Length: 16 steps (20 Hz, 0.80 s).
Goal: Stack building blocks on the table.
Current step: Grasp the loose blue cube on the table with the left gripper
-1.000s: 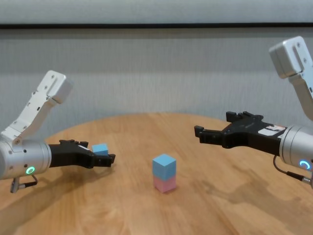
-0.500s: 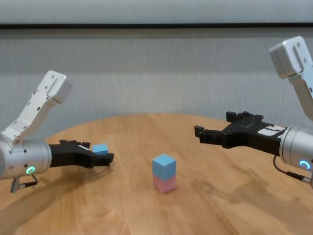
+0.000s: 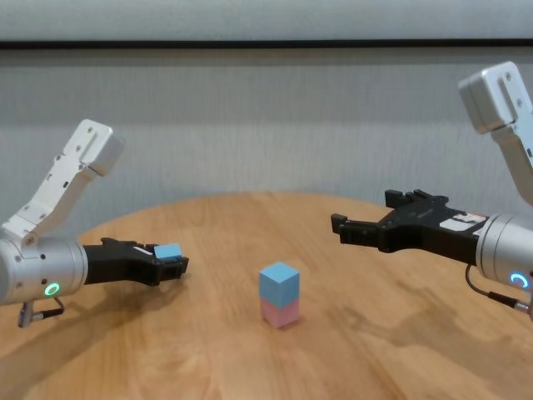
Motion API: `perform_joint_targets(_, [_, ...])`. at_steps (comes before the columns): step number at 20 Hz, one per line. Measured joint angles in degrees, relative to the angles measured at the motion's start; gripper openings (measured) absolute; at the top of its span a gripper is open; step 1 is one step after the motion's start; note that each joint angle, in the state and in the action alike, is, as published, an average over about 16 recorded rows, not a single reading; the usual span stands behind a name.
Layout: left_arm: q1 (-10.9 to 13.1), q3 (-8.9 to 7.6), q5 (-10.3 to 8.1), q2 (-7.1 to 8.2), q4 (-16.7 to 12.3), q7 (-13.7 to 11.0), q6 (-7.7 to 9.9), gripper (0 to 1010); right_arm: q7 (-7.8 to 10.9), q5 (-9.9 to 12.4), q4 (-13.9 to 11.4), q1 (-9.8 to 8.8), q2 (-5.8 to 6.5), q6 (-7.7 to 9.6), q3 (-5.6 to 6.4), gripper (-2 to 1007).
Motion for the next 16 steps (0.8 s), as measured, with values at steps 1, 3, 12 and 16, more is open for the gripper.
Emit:
perform_joint_targets(1, [0.03,-0.01,0.0,0.01,-0.06,0.0,0.03,605,0.0,0.0,0.0,0.0,0.0,0.0,0.0,1005])
perform_joint_targets(3, [0.07,-0.02,0.01,0.02,-0.15,0.0,0.07,580,0.0,0.0,0.0,0.0,0.0,0.0,0.0,1004])
perform_joint_targets(12, [0.19,-0.06,0.05,0.05,-0.4,0.0,0.18,559,0.0,0.0,0.0,0.0,0.0,0.0,0.0,1005])
perform_joint_targets(16, [0.22,-0.07,0.07,0.07,-0.45,0.0,0.2,559,0.0,0.0,0.0,0.0,0.0,0.0,0.0,1005])
